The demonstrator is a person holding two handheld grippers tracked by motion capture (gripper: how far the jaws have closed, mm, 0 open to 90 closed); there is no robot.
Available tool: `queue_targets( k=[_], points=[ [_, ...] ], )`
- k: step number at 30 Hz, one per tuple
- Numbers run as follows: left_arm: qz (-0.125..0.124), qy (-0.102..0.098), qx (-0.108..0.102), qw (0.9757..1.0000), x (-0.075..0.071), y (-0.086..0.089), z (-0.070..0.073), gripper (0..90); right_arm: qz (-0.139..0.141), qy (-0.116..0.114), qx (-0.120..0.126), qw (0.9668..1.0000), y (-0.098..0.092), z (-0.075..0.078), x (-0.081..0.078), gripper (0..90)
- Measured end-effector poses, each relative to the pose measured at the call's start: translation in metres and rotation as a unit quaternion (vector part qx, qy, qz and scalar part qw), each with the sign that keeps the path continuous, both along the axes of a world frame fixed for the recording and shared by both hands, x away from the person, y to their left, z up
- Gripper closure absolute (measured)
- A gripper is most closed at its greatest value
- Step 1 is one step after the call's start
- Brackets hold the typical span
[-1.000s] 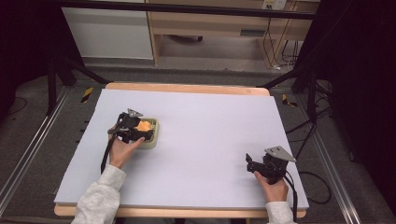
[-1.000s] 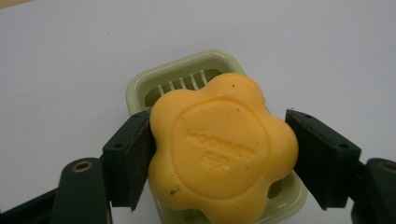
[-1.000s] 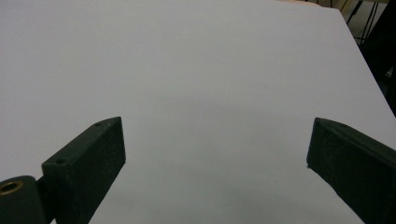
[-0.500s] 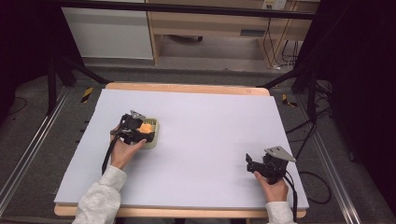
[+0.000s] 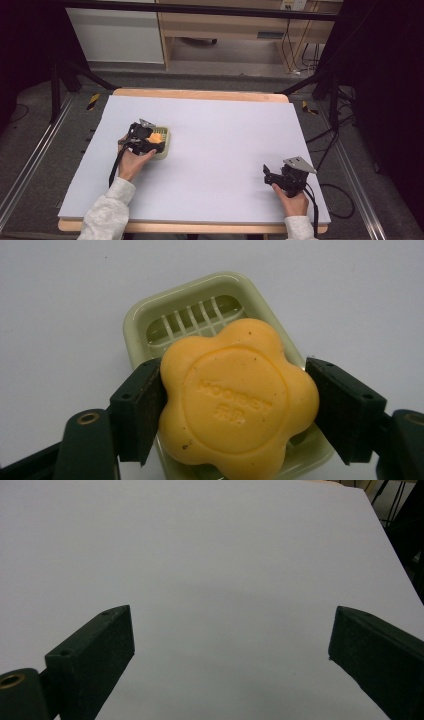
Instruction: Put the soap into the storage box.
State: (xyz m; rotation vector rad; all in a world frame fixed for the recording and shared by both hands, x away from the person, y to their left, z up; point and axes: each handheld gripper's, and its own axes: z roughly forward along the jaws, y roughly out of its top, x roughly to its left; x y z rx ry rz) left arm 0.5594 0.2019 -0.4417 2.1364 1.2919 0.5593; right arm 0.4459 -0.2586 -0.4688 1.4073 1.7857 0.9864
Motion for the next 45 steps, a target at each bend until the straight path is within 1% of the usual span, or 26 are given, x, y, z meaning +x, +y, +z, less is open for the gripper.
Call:
queue_targets(
  k=[7, 17, 23, 30, 32, 36, 37, 38, 41, 43, 44, 45],
  points=[
    [-0.004, 0.000, 0.000, 1.0000, 0.000, -0.002, -0.001, 26.5, -0.001, 0.000, 0.000, 1.0000, 0.000, 0.000, 0.000, 5.0],
    [-0.002, 0.001, 0.000, 1.0000, 0.001, -0.001, -0.003, 26.5, 0.000, 0.000, 0.000, 1.0000, 0.001, 0.000, 0.000, 5.0],
    [-0.001, 0.003, -0.007, 1.0000, 0.002, 0.000, -0.003, 26.3, 0.000, 0.002, 0.000, 1.0000, 0.000, 0.000, 0.000, 4.9],
    [-0.001, 0.000, -0.004, 1.0000, 0.001, -0.001, -0.003, 26.1, 0.000, 0.003, -0.001, 1.0000, 0.000, 0.000, 0.000, 5.0],
    [-0.002, -0.006, -0.011, 0.9999, 0.001, 0.000, -0.001, 24.8, 0.000, 0.001, -0.001, 1.0000, 0.000, 0.000, 0.000, 5.0],
    [-0.008, -0.024, -0.024, 0.9994, -0.003, 0.002, 0.010, 23.4, 0.000, 0.001, -0.002, 1.0000, 0.000, 0.000, 0.000, 5.0],
    [-0.005, -0.028, -0.029, 0.9992, -0.004, 0.002, 0.012, 22.9, 0.000, 0.001, -0.002, 1.0000, 0.000, 0.000, 0.000, 5.0],
    [-0.006, -0.029, -0.028, 0.9992, -0.004, 0.003, 0.013, 22.7, 0.000, 0.001, -0.002, 1.0000, 0.000, 0.000, 0.000, 5.0],
    [-0.003, -0.034, -0.037, 0.9987, -0.006, 0.005, 0.016, 22.5, 0.000, 0.001, -0.001, 1.0000, 0.000, 0.000, 0.000, 5.0],
    [-0.005, -0.036, -0.037, 0.9986, -0.007, 0.007, 0.019, 22.4, 0.000, 0.000, -0.003, 1.0000, -0.001, 0.000, 0.000, 5.0],
    [-0.002, -0.040, -0.042, 0.9983, -0.008, 0.007, 0.019, 22.4, -0.001, 0.001, -0.002, 1.0000, -0.001, 0.000, 0.000, 5.0],
    [-0.004, -0.041, -0.042, 0.9983, -0.010, 0.007, 0.021, 22.3, -0.001, 0.001, -0.001, 1.0000, -0.001, 0.000, 0.000, 5.0]
  ],
)
